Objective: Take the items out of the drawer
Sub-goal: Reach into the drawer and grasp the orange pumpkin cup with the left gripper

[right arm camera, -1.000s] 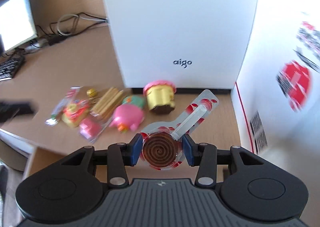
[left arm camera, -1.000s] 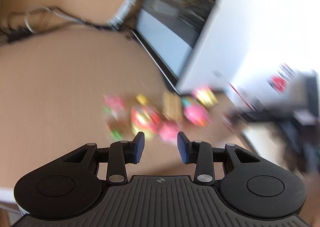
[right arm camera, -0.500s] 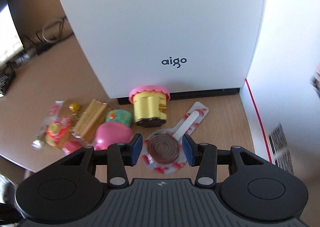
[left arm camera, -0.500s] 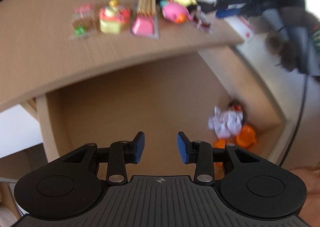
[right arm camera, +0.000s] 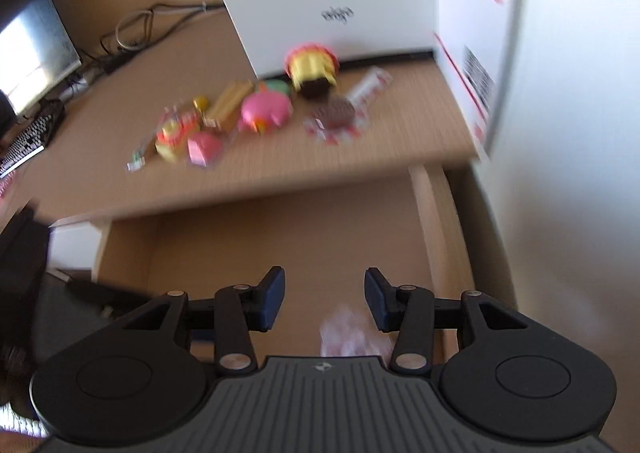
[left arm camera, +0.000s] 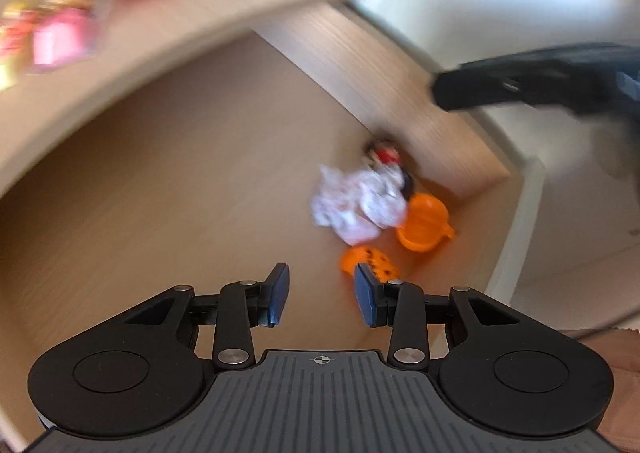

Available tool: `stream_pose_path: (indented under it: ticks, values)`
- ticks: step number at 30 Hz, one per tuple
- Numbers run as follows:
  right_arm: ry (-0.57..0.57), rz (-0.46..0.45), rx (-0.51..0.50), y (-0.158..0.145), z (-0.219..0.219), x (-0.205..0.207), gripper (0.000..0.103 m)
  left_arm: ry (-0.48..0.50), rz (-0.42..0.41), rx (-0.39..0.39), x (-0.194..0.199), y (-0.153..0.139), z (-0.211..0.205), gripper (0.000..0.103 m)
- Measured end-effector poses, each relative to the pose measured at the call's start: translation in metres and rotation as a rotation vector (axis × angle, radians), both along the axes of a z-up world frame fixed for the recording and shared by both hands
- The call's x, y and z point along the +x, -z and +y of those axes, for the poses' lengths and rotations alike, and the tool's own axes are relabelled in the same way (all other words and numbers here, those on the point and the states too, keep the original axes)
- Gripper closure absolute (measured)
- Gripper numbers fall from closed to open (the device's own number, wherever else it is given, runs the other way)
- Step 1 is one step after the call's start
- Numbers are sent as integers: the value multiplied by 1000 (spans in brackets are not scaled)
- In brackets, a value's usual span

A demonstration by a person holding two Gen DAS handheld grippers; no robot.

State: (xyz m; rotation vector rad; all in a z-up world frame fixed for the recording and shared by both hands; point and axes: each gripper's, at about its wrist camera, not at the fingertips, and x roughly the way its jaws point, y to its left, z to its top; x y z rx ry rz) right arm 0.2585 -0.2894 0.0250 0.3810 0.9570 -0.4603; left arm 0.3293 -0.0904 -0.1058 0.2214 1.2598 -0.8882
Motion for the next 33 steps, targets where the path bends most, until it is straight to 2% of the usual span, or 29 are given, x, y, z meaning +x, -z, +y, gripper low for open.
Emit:
stream_pose_path:
  ticks: [3,6,12,17,21,25,28,31,32,33]
  values:
    - [62,17,11,0,2,-24,59,36,83,58,4,14,-25,64]
    - [111,27,26,1,3,-41,59,24,149,105,7,29,-44,64]
    - [169,14,36,-1,11,-60,59,51,168,162,0,46,-74,62]
    - [185,15,26,-3,10,-63,59,33,168,188,-4,51,-81,59]
    - [198,15,9,-4,3,-59,59,-4,170,176,-10,49,-72,59]
    - [207,23,-6,-2,-7,-51,59,-73,199,115,-13,41,-46,60]
    - [196,48,-9,5,-16,-39,59,-137,181,85,-16,29,-19,63]
    - [183,110,1,21,-23,-23,59,-213,135,94,-19,17,3,64]
    - [175,132,9,28,-25,-17,59,-231,112,99,-21,12,10,66]
    - [166,152,16,35,-25,-10,59,-251,96,99,-22,7,16,82]
